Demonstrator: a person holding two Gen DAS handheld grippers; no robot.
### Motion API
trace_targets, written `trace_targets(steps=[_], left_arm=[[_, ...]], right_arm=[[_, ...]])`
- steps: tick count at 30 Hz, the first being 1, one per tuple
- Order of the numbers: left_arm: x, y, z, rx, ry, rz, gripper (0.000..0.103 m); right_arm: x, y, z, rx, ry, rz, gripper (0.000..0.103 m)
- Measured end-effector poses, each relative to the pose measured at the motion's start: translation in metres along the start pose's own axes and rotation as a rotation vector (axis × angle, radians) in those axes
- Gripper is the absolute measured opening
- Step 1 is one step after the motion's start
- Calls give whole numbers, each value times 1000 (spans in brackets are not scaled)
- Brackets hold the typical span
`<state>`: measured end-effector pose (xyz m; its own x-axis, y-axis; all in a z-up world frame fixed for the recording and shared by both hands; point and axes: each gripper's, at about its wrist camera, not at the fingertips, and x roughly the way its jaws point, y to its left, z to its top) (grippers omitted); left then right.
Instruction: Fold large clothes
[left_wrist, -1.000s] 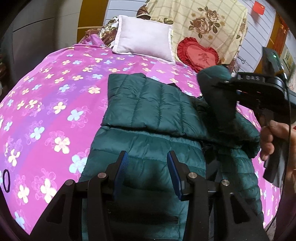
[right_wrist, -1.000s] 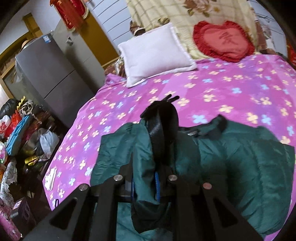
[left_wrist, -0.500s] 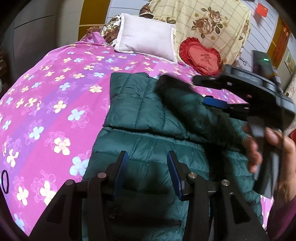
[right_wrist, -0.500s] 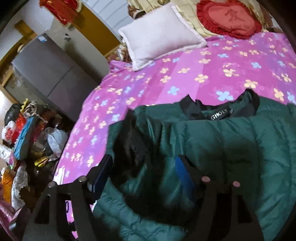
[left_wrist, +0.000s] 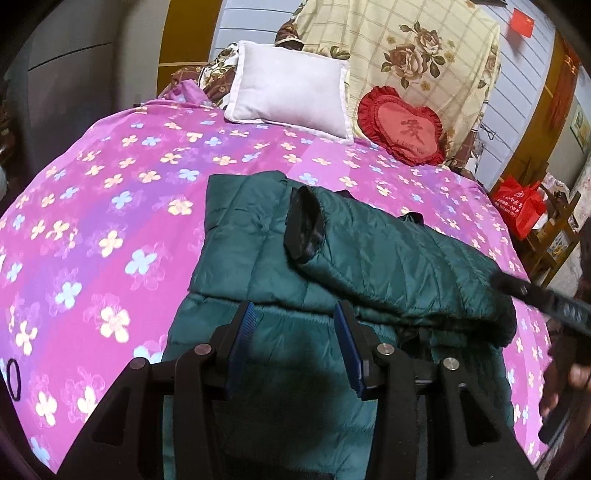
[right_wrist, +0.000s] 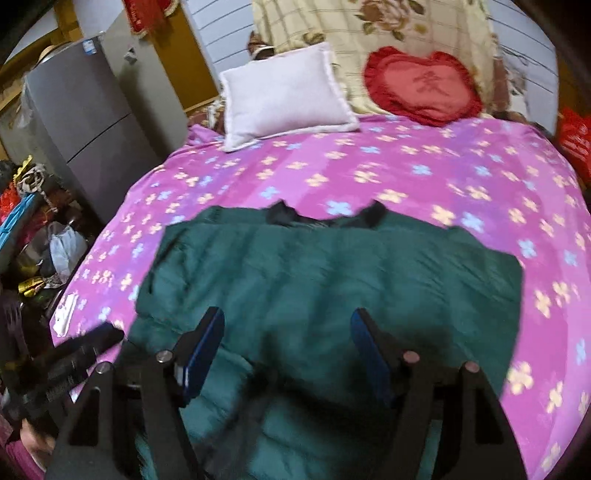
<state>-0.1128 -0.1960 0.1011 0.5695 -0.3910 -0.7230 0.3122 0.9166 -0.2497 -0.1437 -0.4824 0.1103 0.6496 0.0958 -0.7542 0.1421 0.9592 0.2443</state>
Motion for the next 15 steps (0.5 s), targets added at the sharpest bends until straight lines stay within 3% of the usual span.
trace_targets(steps=[8,15], left_arm=[[16,-8,19,30,-28,22,50],[37,-11,44,15,-18,-28,51]], right_arm=[[-25,-53,-19,69,-43,-65,74],[-24,-85,-27,149,-59,-86,75]])
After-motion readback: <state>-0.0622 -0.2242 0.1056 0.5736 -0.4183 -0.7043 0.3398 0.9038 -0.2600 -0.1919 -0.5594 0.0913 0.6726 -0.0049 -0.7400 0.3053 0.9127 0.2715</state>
